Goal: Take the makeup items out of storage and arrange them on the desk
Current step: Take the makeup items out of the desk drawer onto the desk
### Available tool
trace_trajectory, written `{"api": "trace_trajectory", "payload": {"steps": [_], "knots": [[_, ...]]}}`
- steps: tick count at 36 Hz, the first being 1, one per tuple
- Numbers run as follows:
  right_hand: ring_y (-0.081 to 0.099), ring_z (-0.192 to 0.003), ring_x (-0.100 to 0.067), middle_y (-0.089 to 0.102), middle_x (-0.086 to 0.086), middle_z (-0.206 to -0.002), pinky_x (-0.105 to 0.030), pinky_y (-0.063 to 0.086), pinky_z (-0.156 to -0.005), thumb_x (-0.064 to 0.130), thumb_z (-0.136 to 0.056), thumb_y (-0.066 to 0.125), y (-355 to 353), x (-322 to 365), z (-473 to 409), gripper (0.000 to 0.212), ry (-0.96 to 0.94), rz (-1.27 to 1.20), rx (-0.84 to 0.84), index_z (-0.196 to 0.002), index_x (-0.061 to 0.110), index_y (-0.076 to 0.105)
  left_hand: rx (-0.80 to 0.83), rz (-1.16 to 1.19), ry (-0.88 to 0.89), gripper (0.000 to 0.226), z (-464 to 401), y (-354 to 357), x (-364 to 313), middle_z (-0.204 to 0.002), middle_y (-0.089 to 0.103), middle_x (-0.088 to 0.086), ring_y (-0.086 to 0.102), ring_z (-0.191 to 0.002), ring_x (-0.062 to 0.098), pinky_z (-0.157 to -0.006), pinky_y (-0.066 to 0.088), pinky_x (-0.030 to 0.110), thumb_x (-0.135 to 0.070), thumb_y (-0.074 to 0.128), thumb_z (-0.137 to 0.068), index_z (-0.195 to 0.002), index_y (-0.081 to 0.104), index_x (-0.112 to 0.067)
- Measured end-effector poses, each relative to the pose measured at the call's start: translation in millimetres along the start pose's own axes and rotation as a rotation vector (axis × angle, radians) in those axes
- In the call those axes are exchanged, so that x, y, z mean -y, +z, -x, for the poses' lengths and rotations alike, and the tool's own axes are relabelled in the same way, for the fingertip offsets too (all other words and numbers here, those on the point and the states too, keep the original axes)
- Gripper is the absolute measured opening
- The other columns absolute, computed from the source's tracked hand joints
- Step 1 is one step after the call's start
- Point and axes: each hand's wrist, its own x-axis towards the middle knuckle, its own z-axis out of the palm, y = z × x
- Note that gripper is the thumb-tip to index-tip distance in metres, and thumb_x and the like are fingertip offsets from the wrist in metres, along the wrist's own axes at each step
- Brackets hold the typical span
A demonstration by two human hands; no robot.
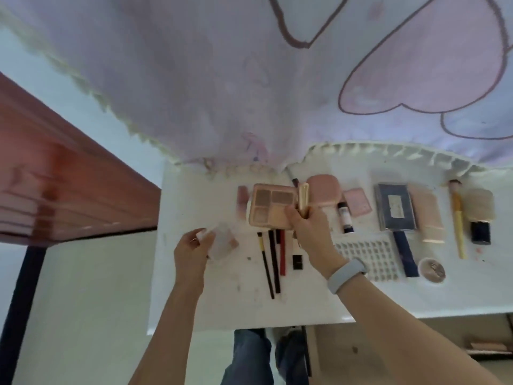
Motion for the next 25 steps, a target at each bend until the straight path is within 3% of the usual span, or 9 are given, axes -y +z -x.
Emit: {"api": "trace_trajectory", "payload": {"steps": [5,8,10,13,16,18,21,25], "knots": [[0.039,-0.053,-0.013,0.041,0.003,-0.063,-0.019,0.034,-0.043,0.021,-0.090,0.050,71,18,-36,0.017,-0.027,0.308,0.115,-0.075,0.015,0.043,0.011,-0.169,0.002,0.025,-32,-34,13,-0.100,0.067,0.011,0.060,-0.083,0.018,-0.072,0.047,0.027,-0.011,0.068,-0.083,-0.109,0.065,-0.011],[0.053,-0.062,-0.019,0.053,-0.001,-0.071,-0.028,0.047,-0.055,0.026,-0.085,0.050,106,29,-52,0.012,-0.017,0.481,0.133,-0.080,0.016,0.049,-0.002,-0.303,0.031,0.039,-41,-41,15,-0.096,0.065,0.005,0.059,-0.085,0.017,-0.080,0.047,0.027,-0.017,0.072,-0.080,-0.118,0.061,-0.015],[0.059,-0.067,-0.023,0.058,-0.003,-0.075,-0.032,0.051,-0.059,0.034,-0.084,0.047,120,35,-56,0.018,-0.004,0.630,0.158,-0.089,0.017,0.052,-0.017,-0.382,0.068,0.045,-44,-41,16,-0.090,0.062,-0.002,0.057,-0.081,0.013,-0.074,0.042,0.019,-0.021,0.073,-0.079,-0.121,0.057,-0.017],[0.050,-0.059,-0.018,0.050,0.001,-0.067,-0.024,0.034,-0.048,0.022,-0.088,0.048,137,42,-59,0.010,0.010,0.631,0.195,-0.081,0.016,0.047,-0.009,-0.433,0.128,0.047,-47,-37,16,-0.091,0.059,-0.006,0.053,-0.078,0.007,-0.061,0.036,0.004,-0.023,0.073,-0.080,-0.123,0.055,-0.018],[0.055,-0.070,-0.025,0.055,-0.005,-0.073,-0.027,0.042,-0.057,0.012,-0.088,0.047,148,47,-57,0.007,-0.006,0.671,0.171,-0.082,0.009,0.049,0.000,-0.454,0.213,0.043,-50,-31,16,-0.107,0.057,0.000,0.052,-0.074,0.000,-0.064,0.035,-0.002,-0.017,0.072,-0.080,-0.120,0.058,-0.012],[0.057,-0.074,-0.028,0.055,-0.008,-0.077,-0.032,0.046,-0.063,0.010,-0.086,0.046,150,49,-53,0.006,-0.033,0.720,0.151,-0.083,0.006,0.049,-0.003,-0.482,0.256,0.040,-52,-30,16,-0.116,0.054,0.003,0.052,-0.079,0.004,-0.073,0.036,0.003,-0.016,0.070,-0.082,-0.120,0.058,-0.011],[0.046,-0.061,-0.021,0.044,-0.001,-0.065,-0.026,0.032,-0.047,0.010,-0.086,0.046,149,48,-49,0.007,-0.102,0.792,0.109,-0.080,0.006,0.046,0.030,-0.565,0.349,0.044,-50,-30,19,-0.127,0.048,0.005,0.049,-0.106,0.017,-0.093,0.039,0.023,-0.021,0.067,-0.085,-0.126,0.054,-0.014],[0.039,-0.054,-0.018,0.040,0.000,-0.061,-0.027,0.026,-0.045,0.013,-0.089,0.044,141,41,-40,0.018,-0.198,0.777,0.046,-0.072,0.011,0.041,0.117,-0.891,0.534,0.077,-51,-33,31,-0.153,0.022,0.006,0.019,-0.138,0.027,-0.108,0.023,0.041,-0.045,0.067,-0.081,-0.144,0.031,-0.020]]}}
